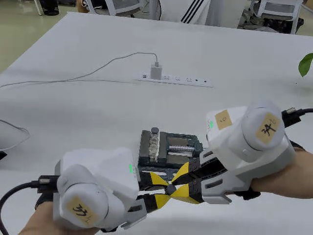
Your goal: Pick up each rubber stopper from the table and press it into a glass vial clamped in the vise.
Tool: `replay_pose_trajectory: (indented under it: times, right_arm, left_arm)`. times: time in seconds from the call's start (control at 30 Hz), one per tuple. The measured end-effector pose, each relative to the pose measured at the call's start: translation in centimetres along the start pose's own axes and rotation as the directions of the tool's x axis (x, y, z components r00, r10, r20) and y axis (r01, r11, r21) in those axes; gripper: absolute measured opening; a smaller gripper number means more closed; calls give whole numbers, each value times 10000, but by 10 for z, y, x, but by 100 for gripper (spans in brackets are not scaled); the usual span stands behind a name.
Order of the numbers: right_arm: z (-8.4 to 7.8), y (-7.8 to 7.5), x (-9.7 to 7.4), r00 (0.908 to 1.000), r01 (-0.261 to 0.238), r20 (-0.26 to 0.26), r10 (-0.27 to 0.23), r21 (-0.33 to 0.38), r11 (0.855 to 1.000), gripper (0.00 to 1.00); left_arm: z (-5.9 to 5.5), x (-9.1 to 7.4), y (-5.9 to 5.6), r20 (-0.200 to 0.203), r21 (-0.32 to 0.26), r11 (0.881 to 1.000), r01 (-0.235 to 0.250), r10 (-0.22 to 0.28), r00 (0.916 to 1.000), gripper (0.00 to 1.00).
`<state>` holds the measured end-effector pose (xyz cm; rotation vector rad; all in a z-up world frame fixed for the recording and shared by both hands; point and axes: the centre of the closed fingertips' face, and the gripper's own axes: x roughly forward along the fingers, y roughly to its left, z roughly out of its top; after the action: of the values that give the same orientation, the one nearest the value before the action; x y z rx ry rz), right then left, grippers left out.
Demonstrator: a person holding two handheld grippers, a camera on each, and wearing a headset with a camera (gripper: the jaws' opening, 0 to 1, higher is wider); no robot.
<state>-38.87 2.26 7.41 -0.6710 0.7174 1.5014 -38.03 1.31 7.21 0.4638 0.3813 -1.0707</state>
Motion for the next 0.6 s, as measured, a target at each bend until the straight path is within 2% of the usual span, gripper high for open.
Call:
replay_pose_trajectory:
  times: [0.23, 0.33, 0.43, 0.47, 0.53, 0.6]
  right_arm:
    - [1, -7, 0, 9998, -129, -142, 128, -123, 9998, 6]
    - [1, -13, -1, 9997, -109, -239, 105, -175, 9998, 6]
    - [1, -17, -2, 9993, -107, -353, 98, -258, 9996, 6]
    - [0, -18, -2, 9992, -114, -394, 103, -279, 9995, 6]
    - [-1, -21, -1, 9987, -150, -497, 134, -326, 9994, 6]
    - [-2, -25, -1, 9980, -176, -612, 153, -373, 9992, 6]
  left_arm:
    - [-4, 0, 7, 194, -670, 9971, -354, 368, 9991, 7]
    - [-11, 0, 8, 33, -962, 9940, -525, 531, 9986, 17]
    - [-18, -3, 15, -101, -1169, 9882, -989, 984, 9951, 28]
    - [-21, -4, 18, -177, -1378, 9834, -1184, 1171, 9930, 32]
    - [-24, -8, 25, -75, -1887, 9690, -1595, 1610, 9869, 43]
    - [-25, -12, 32, 184, -2445, 9518, -1850, 1953, 9806, 53]
